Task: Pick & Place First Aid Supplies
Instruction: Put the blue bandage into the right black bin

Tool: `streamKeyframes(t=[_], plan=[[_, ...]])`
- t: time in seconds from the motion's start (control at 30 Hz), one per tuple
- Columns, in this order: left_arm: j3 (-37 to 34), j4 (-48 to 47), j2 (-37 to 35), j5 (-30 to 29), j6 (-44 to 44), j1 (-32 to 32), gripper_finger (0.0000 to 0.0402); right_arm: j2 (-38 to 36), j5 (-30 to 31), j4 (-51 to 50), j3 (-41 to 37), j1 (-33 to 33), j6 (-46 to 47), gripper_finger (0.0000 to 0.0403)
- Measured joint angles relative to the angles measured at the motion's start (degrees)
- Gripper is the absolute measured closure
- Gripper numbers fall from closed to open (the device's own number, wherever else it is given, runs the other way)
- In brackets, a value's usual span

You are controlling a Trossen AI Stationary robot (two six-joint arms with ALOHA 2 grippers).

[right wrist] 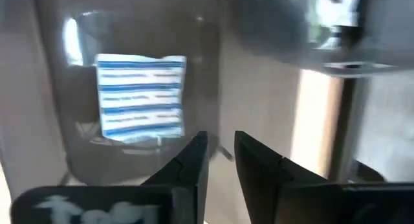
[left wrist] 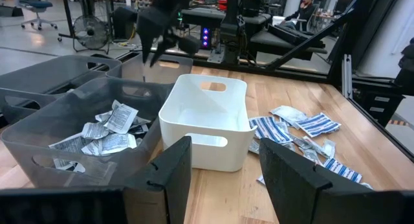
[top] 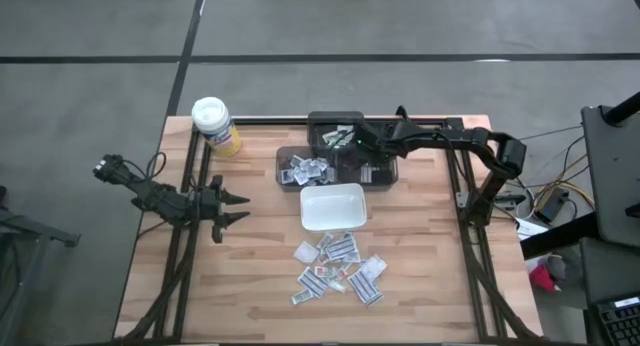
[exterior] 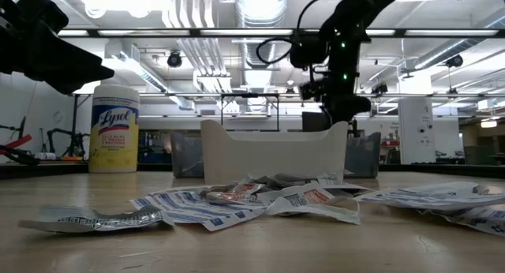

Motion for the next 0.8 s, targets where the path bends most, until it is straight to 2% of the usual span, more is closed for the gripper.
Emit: streamKeyframes(t=[0.1,0.2,0.4,0.53,0.8], plan=[[0.00,0.00,0.00,0.00,0.00,0.00,0.0225,-0.09,-0.16,-5.89,4.43,0.09,0.76,0.0325],[0.00,0.00,0.01,0.01,0.00,-0.01,0.0225,-0.38,-3.75,-12.53,9.97,0.33,3.31,0.0331],[0.00,0.00,0.00,0.02,0.00,-0.03,0.0225,-1.15,-19.04,-24.38,20.77,0.84,13.19,0.0349],[0.00,0.01,0.02,0.02,0.00,-0.03,0.0225,-3.07,-28.22,-27.49,23.77,3.10,19.42,0.0360],[0.00,0.02,0.02,0.04,0.00,-0.03,0.0225,-8.80,-30.28,-27.38,22.56,14.52,34.22,0.0375]])
